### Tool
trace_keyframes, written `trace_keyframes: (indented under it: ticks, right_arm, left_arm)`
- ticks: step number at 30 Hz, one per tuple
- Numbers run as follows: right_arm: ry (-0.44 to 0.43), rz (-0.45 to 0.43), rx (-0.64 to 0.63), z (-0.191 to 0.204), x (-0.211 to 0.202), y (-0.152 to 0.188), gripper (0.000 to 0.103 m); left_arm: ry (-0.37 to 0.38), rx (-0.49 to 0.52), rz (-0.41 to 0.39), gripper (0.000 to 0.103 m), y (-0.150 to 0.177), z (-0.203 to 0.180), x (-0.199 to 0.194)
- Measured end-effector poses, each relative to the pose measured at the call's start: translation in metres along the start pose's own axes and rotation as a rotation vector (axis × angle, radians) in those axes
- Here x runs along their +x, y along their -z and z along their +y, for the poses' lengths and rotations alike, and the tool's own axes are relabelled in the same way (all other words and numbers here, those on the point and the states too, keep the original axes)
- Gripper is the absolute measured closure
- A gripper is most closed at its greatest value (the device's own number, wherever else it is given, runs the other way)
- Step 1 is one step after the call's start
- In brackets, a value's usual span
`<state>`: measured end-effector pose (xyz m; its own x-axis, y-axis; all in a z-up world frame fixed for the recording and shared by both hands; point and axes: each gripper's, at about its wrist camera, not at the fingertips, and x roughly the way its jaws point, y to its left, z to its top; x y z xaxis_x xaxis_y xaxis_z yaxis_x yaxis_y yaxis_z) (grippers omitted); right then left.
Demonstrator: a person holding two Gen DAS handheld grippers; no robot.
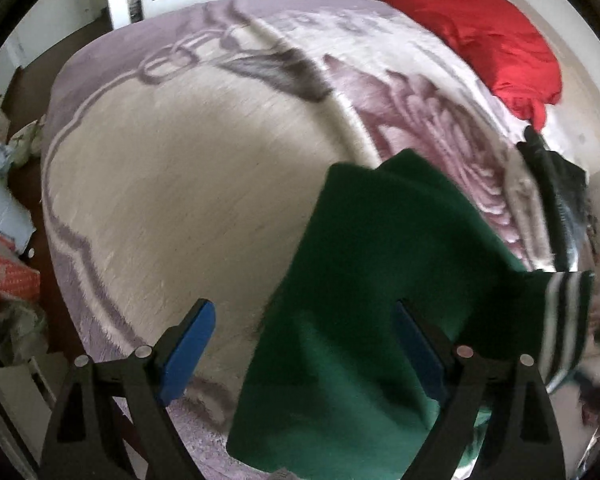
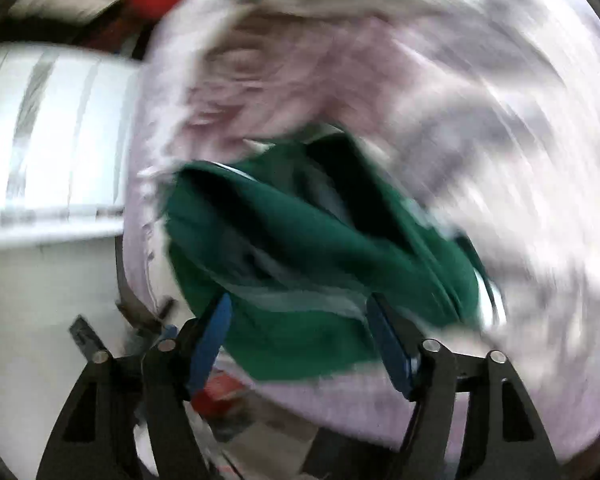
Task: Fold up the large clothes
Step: 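Press the folded bundle flat with the left gripper while the right gripper tucks the striped edge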
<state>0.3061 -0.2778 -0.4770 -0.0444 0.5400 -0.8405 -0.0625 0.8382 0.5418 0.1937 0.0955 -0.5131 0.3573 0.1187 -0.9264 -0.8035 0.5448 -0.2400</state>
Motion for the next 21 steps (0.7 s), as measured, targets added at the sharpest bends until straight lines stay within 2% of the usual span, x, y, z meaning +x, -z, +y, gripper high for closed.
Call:
trace_keyframes:
  ticks: [2,4,6,7,8,9,11,13,14,15,16,17,18,19,21]
  right_arm:
    - [0.037,0.015,-0.137,0.035,0.027,-0.023,0.020]
    - [0.113,0.098,-0.222,0.053,0.057,-0.034,0.022]
    - [0.153,0.115,-0.246,0.057,0.073,-0.041,0.094]
    - [0.137,0.112,-0.219,0.053,0.070,-0.047,0.094]
    - [0.127,0.069,-0.169,0.048,0.063,-0.050,0.094]
    - [0.150,-0.041,-0.120,0.037,0.037,-0.057,0.094]
    - [0.157,-0.149,-0.059,0.019,0.011,-0.061,0.094]
    - [0.186,-0.150,0.023,-0.014,0.012,-0.070,0.094]
    - [0.182,-0.119,0.026,-0.021,0.019,-0.073,0.092]
    - [0.165,-0.034,0.036,-0.034,0.035,-0.078,0.088]
    - [0.154,0.006,0.049,-0.039,0.039,-0.081,0.076]
    - [0.148,0.033,0.054,-0.040,0.038,-0.082,0.059]
    - [0.150,0.021,0.044,-0.039,0.028,-0.080,0.051]
    - [0.155,-0.022,0.023,-0.036,0.018,-0.080,0.048]
    - [0.169,-0.092,-0.031,-0.028,-0.003,-0.075,0.028]
  left_arm:
    - [-0.006,-0.004,0.009,0.013,0.002,0.002,0.005]
    - [-0.005,-0.022,0.016,0.013,0.004,0.008,0.006]
    - [0.017,-0.062,0.018,0.013,0.003,0.015,0.003]
    - [0.035,-0.083,0.020,0.013,0.002,0.017,0.001]
    - [0.055,-0.108,0.024,0.013,0.000,0.020,0.000]
    - [0.078,-0.139,0.024,0.013,-0.003,0.023,-0.001]
    - [0.098,-0.163,0.024,0.013,-0.007,0.024,0.001]
    - [0.102,-0.159,0.029,0.013,-0.015,0.019,0.010]
    - [0.098,-0.151,0.031,0.013,-0.018,0.016,0.014]
    - [0.096,-0.136,0.042,0.013,-0.023,0.013,0.019]
    - [0.099,-0.120,0.060,0.013,-0.027,0.009,0.025]
    - [0.103,-0.110,0.059,0.013,-0.032,0.007,0.028]
    - [0.106,-0.095,0.046,0.013,-0.038,0.003,0.028]
    - [0.105,-0.081,0.038,0.013,-0.043,0.001,0.030]
    - [0.093,-0.048,0.021,0.013,-0.053,-0.009,0.031]
